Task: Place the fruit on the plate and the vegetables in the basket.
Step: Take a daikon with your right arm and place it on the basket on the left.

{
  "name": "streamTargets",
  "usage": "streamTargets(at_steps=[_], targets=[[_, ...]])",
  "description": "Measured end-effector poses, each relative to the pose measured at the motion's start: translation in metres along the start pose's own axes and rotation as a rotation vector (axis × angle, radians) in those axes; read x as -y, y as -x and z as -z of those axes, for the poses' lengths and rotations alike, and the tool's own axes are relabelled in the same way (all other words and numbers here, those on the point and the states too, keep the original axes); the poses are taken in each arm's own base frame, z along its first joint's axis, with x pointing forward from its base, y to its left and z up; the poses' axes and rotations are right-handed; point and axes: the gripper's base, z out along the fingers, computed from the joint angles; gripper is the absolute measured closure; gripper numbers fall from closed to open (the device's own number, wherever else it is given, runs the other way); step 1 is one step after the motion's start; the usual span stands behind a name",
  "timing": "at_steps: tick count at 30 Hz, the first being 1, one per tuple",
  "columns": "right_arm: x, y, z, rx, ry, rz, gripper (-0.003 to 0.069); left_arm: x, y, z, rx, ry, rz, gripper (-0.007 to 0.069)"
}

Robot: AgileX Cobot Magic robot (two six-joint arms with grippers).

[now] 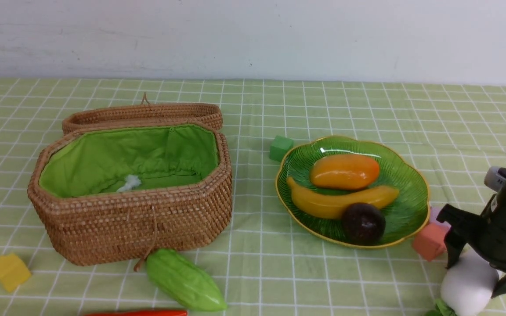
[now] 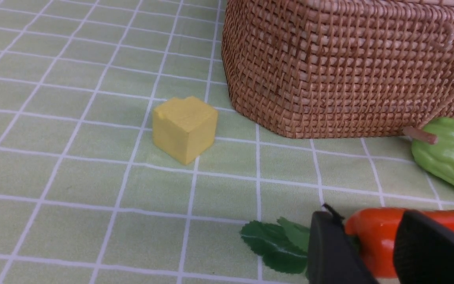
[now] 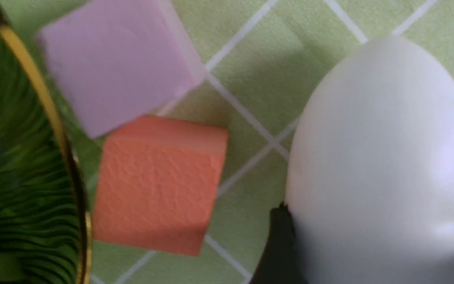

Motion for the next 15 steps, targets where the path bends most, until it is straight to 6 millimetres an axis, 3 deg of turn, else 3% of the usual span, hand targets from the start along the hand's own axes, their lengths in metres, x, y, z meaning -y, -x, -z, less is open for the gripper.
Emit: streamTargets(at_steps=[3, 5, 6, 11, 13, 14, 15], targets=[[0.002, 0.0, 0.013, 0.027, 0.029, 0.028, 0.0144, 0.0, 0.0, 0.0, 0.0, 0.0, 0.0, 0.0386], [0.002, 0.003, 0.043, 0.132, 0.121, 0.056, 0.0144, 0.0, 0.0, 0.0, 0.0, 0.0, 0.0, 0.0386], [0.002, 0.004, 0.043, 0.134, 0.124, 0.057, 0.0144, 0.0, 0.0, 0.0, 0.0, 0.0, 0.0, 0.0386], [-0.014, 0.008, 0.127, 0.451, 0.446, 0.225, 0.0144, 0.0, 0.0, 0.0, 0.0, 0.0, 0.0, 0.0386], [-0.032, -0.005, 0.169, 0.609, 0.63, 0.389, 0.0144, 0.0, 0.0, 0.0, 0.0, 0.0, 0.0, 0.0386], [-0.033, -0.005, 0.171, 0.626, 0.638, 0.402, 0.0144, 0.0, 0.0, 0.0, 0.0, 0.0, 0.0, 0.0386], [-0.048, -0.021, 0.193, 0.711, 0.747, 0.523, 0.0144, 0.0, 0.0, 0.0, 0.0, 0.0, 0.0, 0.0386]])
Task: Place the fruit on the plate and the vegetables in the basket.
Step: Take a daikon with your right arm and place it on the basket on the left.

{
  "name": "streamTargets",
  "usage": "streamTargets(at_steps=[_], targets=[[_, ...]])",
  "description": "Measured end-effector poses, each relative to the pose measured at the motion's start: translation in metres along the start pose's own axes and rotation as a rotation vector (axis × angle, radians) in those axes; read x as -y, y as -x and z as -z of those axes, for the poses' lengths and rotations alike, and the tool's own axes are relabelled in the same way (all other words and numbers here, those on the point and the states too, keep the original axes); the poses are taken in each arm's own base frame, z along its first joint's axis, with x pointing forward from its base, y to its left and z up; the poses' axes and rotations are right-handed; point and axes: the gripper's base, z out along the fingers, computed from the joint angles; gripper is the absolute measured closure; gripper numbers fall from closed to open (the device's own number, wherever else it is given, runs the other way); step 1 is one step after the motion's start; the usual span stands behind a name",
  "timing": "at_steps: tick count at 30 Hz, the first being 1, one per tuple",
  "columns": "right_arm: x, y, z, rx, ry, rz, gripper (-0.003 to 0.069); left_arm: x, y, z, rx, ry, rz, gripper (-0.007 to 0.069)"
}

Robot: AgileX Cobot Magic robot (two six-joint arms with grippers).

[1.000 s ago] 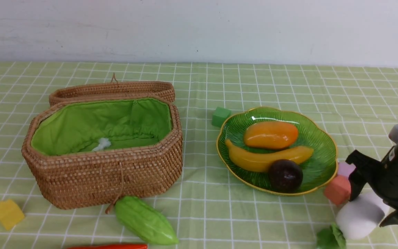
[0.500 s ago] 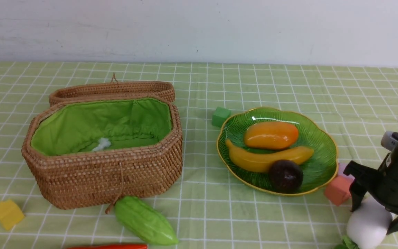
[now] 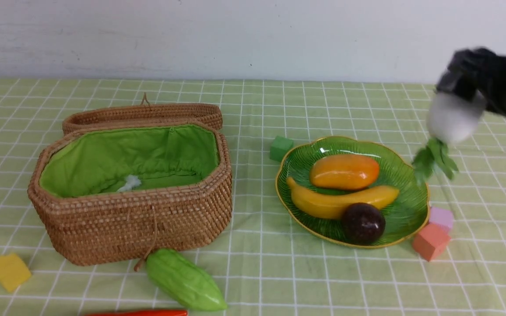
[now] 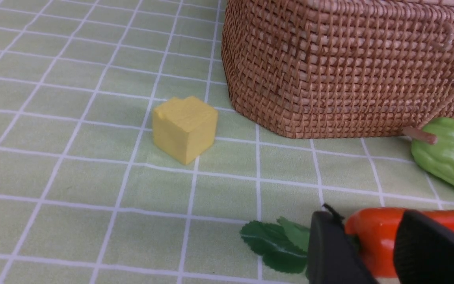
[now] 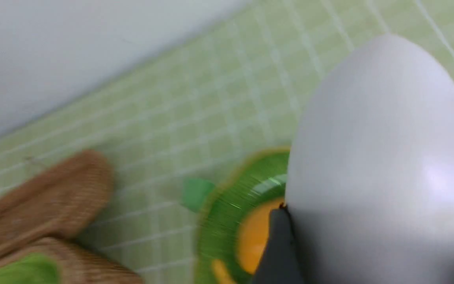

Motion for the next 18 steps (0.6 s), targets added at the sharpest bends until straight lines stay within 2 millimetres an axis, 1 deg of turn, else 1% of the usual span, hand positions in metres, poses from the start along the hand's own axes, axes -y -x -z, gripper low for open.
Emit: streamTargets(at_steps=[1, 2, 4, 5, 6, 7, 8, 9, 12, 14, 16, 18], targets=[[-0.024, 0.005, 0.003, 0.067, 0.101, 0.105, 0.0144, 0.0, 0.0, 0.0, 0.0, 0.0, 0.0, 0.0386], [-0.039, 0.005, 0.004, 0.087, 0.155, 0.153, 0.0144, 0.0, 0.0, 0.0, 0.0, 0.0, 0.0, 0.0386], [-0.077, 0.001, 0.001, 0.146, 0.283, 0.288, 0.0144, 0.0, 0.0, 0.0, 0.0, 0.0, 0.0, 0.0386], [-0.088, -0.002, -0.001, 0.154, 0.314, 0.321, 0.0144, 0.0, 0.0, 0.0, 0.0, 0.0, 0.0, 0.0386], [-0.111, -0.012, -0.01, 0.159, 0.376, 0.384, 0.0144, 0.0, 0.0, 0.0, 0.0, 0.0, 0.0, 0.0386], [-0.127, -0.02, -0.018, 0.161, 0.414, 0.433, 0.0144, 0.0, 0.0, 0.0, 0.0, 0.0, 0.0, 0.0386], [-0.127, -0.02, -0.018, 0.167, 0.415, 0.44, 0.0144, 0.0, 0.0, 0.0, 0.0, 0.0, 0.0, 0.0386], [-0.152, -0.038, -0.036, 0.166, 0.469, 0.517, 0.0144, 0.0, 0.0, 0.0, 0.0, 0.0, 0.0, 0.0386], [-0.181, -0.068, -0.066, 0.162, 0.521, 0.599, 0.0144, 0.0, 0.0, 0.0, 0.0, 0.0, 0.0, 0.0386], [-0.196, -0.088, -0.09, 0.18, 0.548, 0.646, 0.0144, 0.0, 0.0, 0.0, 0.0, 0.0, 0.0, 0.0386], [-0.204, -0.108, -0.115, 0.196, 0.558, 0.692, 0.0144, 0.0, 0.0, 0.0, 0.0, 0.0, 0.0, 0.0386], [-0.205, -0.122, -0.134, 0.185, 0.551, 0.733, 0.0144, 0.0, 0.0, 0.0, 0.0, 0.0, 0.0, 0.0386]])
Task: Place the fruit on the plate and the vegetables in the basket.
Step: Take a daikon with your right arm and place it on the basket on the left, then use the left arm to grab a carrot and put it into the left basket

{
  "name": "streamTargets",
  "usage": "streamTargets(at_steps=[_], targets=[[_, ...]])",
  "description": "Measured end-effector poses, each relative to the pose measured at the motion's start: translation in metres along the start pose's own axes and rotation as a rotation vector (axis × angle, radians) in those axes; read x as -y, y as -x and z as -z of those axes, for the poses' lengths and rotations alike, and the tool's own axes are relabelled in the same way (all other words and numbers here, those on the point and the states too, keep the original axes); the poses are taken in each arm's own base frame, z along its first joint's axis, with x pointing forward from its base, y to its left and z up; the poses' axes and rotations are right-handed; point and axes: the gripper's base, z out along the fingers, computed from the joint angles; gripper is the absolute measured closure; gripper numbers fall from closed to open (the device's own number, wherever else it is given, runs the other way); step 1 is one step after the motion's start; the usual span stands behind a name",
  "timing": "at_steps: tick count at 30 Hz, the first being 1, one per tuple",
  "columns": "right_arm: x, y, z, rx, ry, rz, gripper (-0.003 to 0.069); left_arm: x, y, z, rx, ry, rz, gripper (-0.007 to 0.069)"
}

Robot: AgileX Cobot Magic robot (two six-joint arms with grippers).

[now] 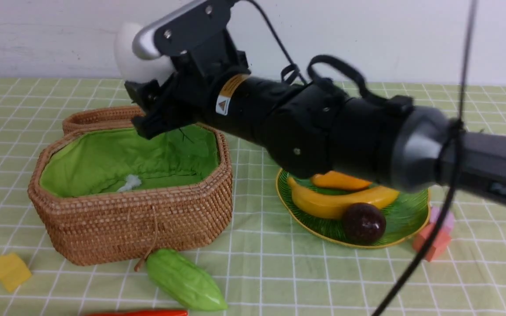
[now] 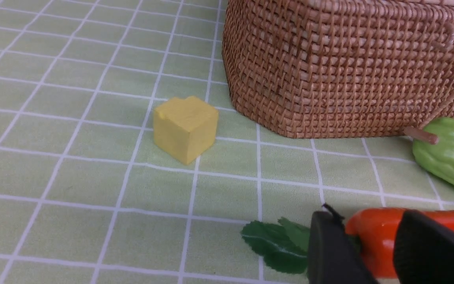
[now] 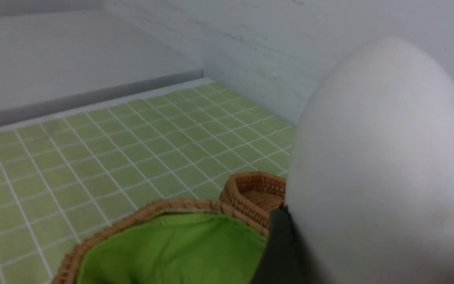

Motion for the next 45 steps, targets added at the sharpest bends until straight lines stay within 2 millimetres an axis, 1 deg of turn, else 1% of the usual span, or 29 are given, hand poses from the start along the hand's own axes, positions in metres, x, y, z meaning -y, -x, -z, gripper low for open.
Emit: streamTargets(at_steps=[1, 2, 4, 7, 11, 12, 14, 16, 18, 20, 22, 25, 26, 27, 28, 29, 30, 31, 35, 37, 40, 41, 45], targets=[[-0.001, -0.004, -0.005, -0.008, 0.002, 0.018, 0.0145, 0.0, 0.0, 0.0, 0.0, 0.0, 0.0, 0.0386], [-0.002, -0.015, -0.012, -0.038, 0.006, 0.028, 0.0145, 0.0, 0.0, 0.0, 0.0, 0.0, 0.0, 0.0386], [-0.003, -0.026, -0.018, -0.08, 0.013, 0.037, 0.0145, 0.0, 0.0, 0.0, 0.0, 0.0, 0.0, 0.0386], [-0.004, -0.032, -0.02, -0.124, 0.02, 0.038, 0.0145, 0.0, 0.0, 0.0, 0.0, 0.0, 0.0, 0.0386], [-0.004, -0.033, -0.02, -0.149, 0.023, 0.026, 0.0143, 0.0, 0.0, 0.0, 0.0, 0.0, 0.0, 0.0386], [-0.004, -0.033, -0.019, -0.151, 0.023, 0.023, 0.0132, 0.0, 0.0, 0.0, 0.0, 0.0, 0.0, 0.0386], [-0.004, -0.033, -0.018, -0.163, 0.024, 0.012, 0.0083, 0.0, 0.0, 0.0, 0.0, 0.0, 0.0, 0.0386], [-0.004, -0.032, -0.017, -0.174, 0.025, -0.003, 0.0015, 0.0, 0.0, 0.0, 0.0, 0.0, 0.0, 0.0386], [-0.003, -0.029, -0.015, -0.186, 0.025, -0.009, -0.0015, 0.0, 0.0, 0.0, 0.0, 0.0, 0.0, 0.0386], [-0.003, -0.023, -0.01, -0.199, 0.027, -0.01, -0.0017, 0.0, 0.0, 0.0, 0.0, 0.0, 0.0, 0.0386], [-0.002, -0.017, -0.006, -0.207, 0.028, -0.01, -0.0003, 0.0, 0.0, 0.0, 0.0, 0.0, 0.0, 0.0386], [0.0, -0.006, 0.004, -0.231, 0.03, -0.01, 0.0039, 0.0, 0.0, 0.0, 0.0, 0.0, 0.0, 0.0386], [0.001, 0.001, 0.01, -0.236, 0.031, -0.01, 0.0065, 0.0, 0.0, 0.0, 0.0, 0.0, 0.0, 0.0386], [0.001, 0.002, 0.012, -0.242, 0.031, -0.01, 0.0074, 0.0, 0.0, 0.0, 0.0, 0.0, 0.0, 0.0386], [0.003, 0.013, 0.021, -0.243, 0.031, -0.01, 0.0113, 0.0, 0.0, 0.0, 0.0, 0.0, 0.0, 0.0386], [0.004, 0.02, 0.026, -0.245, 0.031, -0.006, 0.0134, 0.0, 0.0, 0.0, 0.0, 0.0, 0.0, 0.0386], [0.004, 0.019, 0.026, -0.249, 0.031, -0.006, 0.0139, 0.0, 0.0, 0.0, 0.0, 0.0, 0.0, 0.0386], [0.006, 0.031, 0.036, -0.245, 0.028, 0.004, 0.0173, 0.0, 0.0, 0.0, 0.0, 0.0, 0.0, 0.0386], [0.011, 0.051, 0.056, -0.243, 0.018, 0.046, 0.0258, 0.0, 0.0, 0.0, 0.0, 0.0, 0.0, 0.0386], [0.013, 0.058, 0.063, -0.243, 0.01, 0.067, 0.0295, 0.0, 0.0, 0.0, 0.0, 0.0, 0.0, 0.0386], [0.019, 0.062, 0.071, -0.261, -0.005, 0.083, 0.0382, 0.0, 0.0, 0.0, 0.0, 0.0, 0.0, 0.0386], [0.02, 0.061, 0.071, -0.271, -0.008, 0.085, 0.04, 0.0, 0.0, 0.0, 0.0, 0.0, 0.0, 0.0386], [0.034, 0.053, 0.075, -0.351, -0.035, 0.076, 0.0541, 0.0, 0.0, 0.0, 0.0, 0.0, 0.0, 0.0386]])
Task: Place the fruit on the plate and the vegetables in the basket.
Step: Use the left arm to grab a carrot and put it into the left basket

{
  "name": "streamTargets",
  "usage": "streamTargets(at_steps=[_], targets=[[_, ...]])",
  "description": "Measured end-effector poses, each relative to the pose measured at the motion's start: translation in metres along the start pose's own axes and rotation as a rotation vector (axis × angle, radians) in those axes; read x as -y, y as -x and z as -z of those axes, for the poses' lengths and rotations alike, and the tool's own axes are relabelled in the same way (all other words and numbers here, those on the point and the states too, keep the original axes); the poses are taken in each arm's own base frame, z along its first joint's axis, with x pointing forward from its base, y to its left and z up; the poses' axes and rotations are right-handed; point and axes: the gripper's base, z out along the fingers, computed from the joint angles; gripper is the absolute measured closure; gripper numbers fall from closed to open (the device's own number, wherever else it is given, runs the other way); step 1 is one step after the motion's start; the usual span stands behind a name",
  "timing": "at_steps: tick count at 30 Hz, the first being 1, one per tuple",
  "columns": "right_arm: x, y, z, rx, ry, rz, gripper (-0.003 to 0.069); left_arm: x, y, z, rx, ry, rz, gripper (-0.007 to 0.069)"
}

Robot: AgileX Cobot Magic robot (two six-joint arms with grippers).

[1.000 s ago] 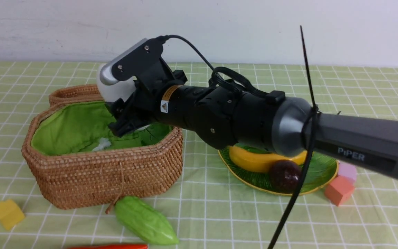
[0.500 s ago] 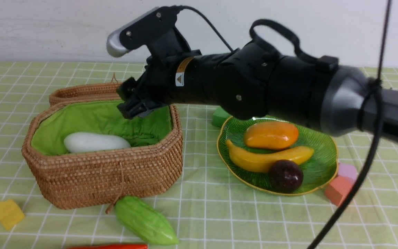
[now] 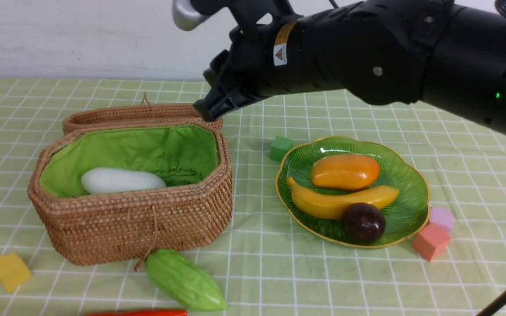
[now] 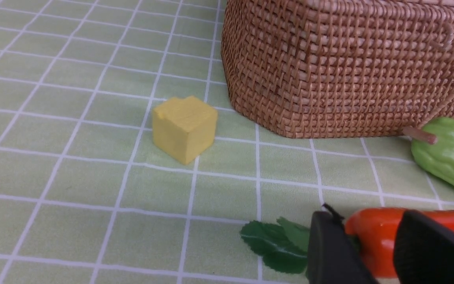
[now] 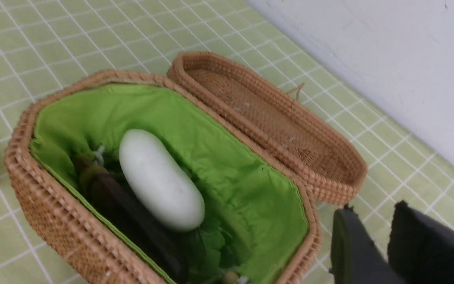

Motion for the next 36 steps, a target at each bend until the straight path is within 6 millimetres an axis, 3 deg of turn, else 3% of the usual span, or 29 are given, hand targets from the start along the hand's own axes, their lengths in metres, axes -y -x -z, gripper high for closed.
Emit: streamTargets(at_steps=[3, 5, 11, 13, 14, 17, 21, 22, 25, 28, 30, 33, 36], targets=[[0.009, -0.007, 0.0, -0.054, -0.006, -0.033, 0.0645, 0.0, 0.0, 0.0, 0.0, 0.0, 0.0, 0.0386], [0.017, -0.013, 0.001, -0.104, -0.008, -0.062, 0.0675, 0.0, 0.0, 0.0, 0.0, 0.0, 0.0, 0.0386], [0.051, -0.031, 0.016, -0.251, -0.053, -0.137, 0.0677, 0.0, 0.0, 0.0, 0.0, 0.0, 0.0, 0.0386], [0.081, -0.043, 0.032, -0.314, -0.097, -0.261, 0.0677, 0.0, 0.0, 0.0, 0.0, 0.0, 0.0, 0.0386], [0.084, -0.045, 0.033, -0.315, -0.101, -0.276, 0.0677, 0.0, 0.0, 0.0, 0.0, 0.0, 0.0, 0.0386], [0.131, -0.072, 0.07, -0.314, -0.219, -0.527, 0.0677, 0.0, 0.0, 0.0, 0.0, 0.0, 0.0, 0.0386], [0.156, -0.102, 0.108, -0.264, -0.335, -0.678, 0.0677, 0.0, 0.0, 0.0, 0.0, 0.0, 0.0, 0.0386], [0.159, -0.119, 0.129, -0.223, -0.394, -0.733, 0.0677, 0.0, 0.0, 0.0, 0.0, 0.0, 0.0, 0.0386], [0.152, -0.144, 0.157, -0.133, -0.481, -0.753, 0.0677, 0.0, 0.0, 0.0, 0.0, 0.0, 0.0, 0.0386], [0.115, -0.178, 0.187, -0.025, -0.542, -0.678, 0.0677, 0.0, 0.0, 0.0, 0.0, 0.0, 0.0, 0.0386], [0.104, -0.187, 0.191, -0.007, -0.546, -0.655, 0.0677, 0.0, 0.0, 0.0, 0.0, 0.0, 0.0, 0.0386], [0.071, -0.214, 0.196, -0.014, -0.509, -0.62, 0.0677, 0.0, 0.0, 0.0, 0.0, 0.0, 0.0, 0.0386], [0.057, -0.224, 0.196, -0.026, -0.48, -0.606, 0.0677, 0.0, 0.0, 0.0, 0.0, 0.0, 0.0, 0.0386]])
